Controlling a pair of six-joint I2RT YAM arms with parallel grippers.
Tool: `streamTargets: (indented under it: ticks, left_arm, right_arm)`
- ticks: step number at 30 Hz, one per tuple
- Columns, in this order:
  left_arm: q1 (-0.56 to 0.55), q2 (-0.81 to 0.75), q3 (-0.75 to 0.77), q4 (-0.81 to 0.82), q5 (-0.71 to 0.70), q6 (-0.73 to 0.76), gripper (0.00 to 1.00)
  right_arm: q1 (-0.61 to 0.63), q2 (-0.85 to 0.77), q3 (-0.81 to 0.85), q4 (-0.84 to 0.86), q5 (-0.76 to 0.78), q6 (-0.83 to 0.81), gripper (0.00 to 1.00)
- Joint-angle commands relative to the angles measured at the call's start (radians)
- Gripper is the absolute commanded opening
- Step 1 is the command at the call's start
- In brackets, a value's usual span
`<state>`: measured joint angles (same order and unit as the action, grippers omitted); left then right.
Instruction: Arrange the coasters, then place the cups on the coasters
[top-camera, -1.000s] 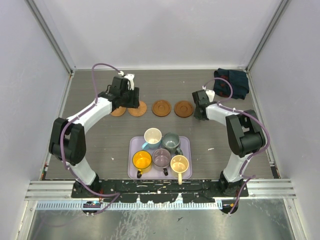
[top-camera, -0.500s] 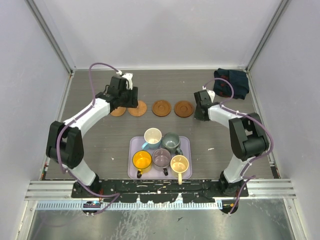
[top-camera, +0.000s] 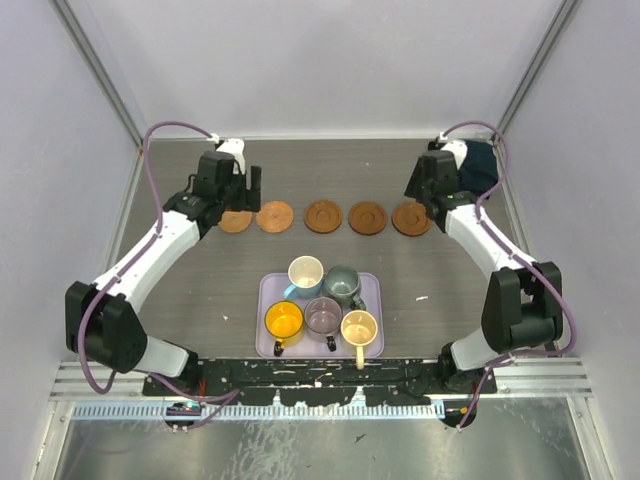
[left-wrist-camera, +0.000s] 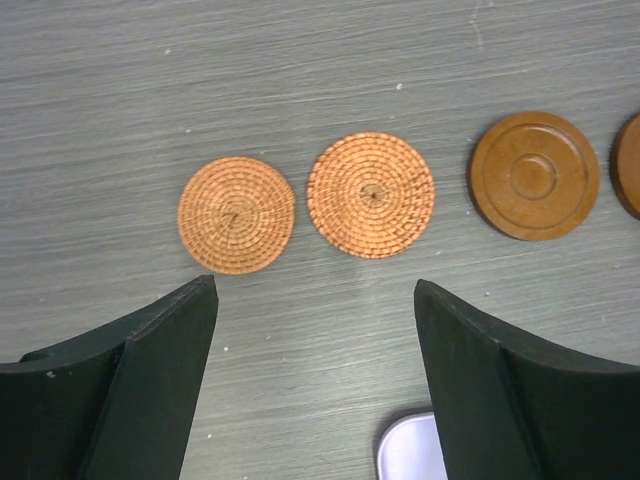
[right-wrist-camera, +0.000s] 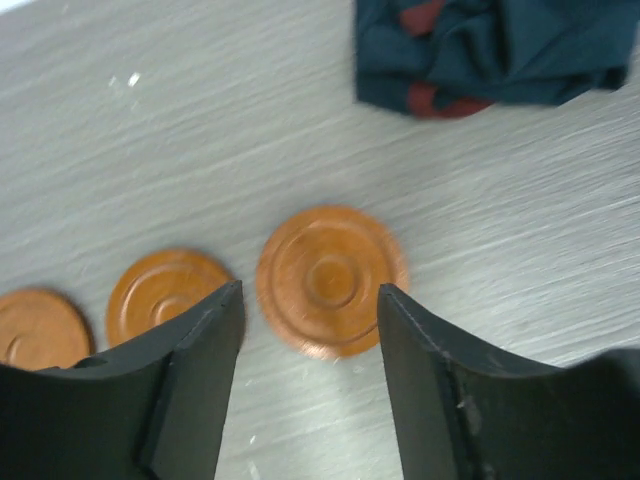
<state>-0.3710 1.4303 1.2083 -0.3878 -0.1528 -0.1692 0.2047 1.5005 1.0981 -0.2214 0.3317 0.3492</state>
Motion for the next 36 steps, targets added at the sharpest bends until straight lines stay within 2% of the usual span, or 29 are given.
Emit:
streamTargets:
  ticks: [1, 2, 4, 8, 13, 19, 24, 31, 33, 36]
  left_arm:
    - [0.006, -0.051, -0.013, -0.021, -0.13, 0.028, 0.83]
    - [0.007, -0.056, -0.015, -0.028, -0.155, 0.03, 0.84]
    - [0.013, -0.07, -0.025, -0.029, -0.184, 0.036, 0.86]
    - [0.017, -0.106, -0.085, 0.025, -0.217, 0.04, 0.87]
    - [0.018, -0.102, -0.142, 0.041, -0.156, 0.007, 0.87]
    - [0.018, -0.144, -0.208, 0.028, -0.12, -0.021, 0.86]
    - [0.018, -0.209, -0.268, 0.041, -0.112, -0.044, 0.87]
    - [0.017, -0.243, -0.326, 0.043, -0.111, -0.079, 0.87]
    - [0.017, -0.272, -0.351, 0.053, -0.113, -0.091, 0.9]
    - [0.018, -0.321, -0.39, 0.065, -0.138, -0.101, 0.93]
  right_arm:
    - [-0.084, 0.029, 0.052, 0.141, 0.029, 0.002, 0.66]
    - [-0.097, 0.039, 0.058, 0.163, 0.03, 0.005, 0.7]
    - [-0.118, 0.06, 0.065, 0.207, 0.03, 0.01, 0.72]
    - [-0.134, 0.105, 0.068, 0.249, 0.014, 0.01, 0.72]
    - [-0.134, 0.15, 0.063, 0.183, 0.035, 0.026, 0.68]
    - [-0.135, 0.062, -0.014, 0.239, 0.104, 0.02, 0.67]
    - [-0.134, -0.031, -0.098, 0.366, 0.077, 0.039, 0.68]
    - [-0.134, 0.082, 0.101, 0.115, -0.042, 0.055, 0.64]
    - [-0.134, 0.082, 0.099, 0.102, -0.086, 0.061, 0.64]
    - [-0.134, 0.027, 0.015, 0.177, -0.105, 0.062, 0.64]
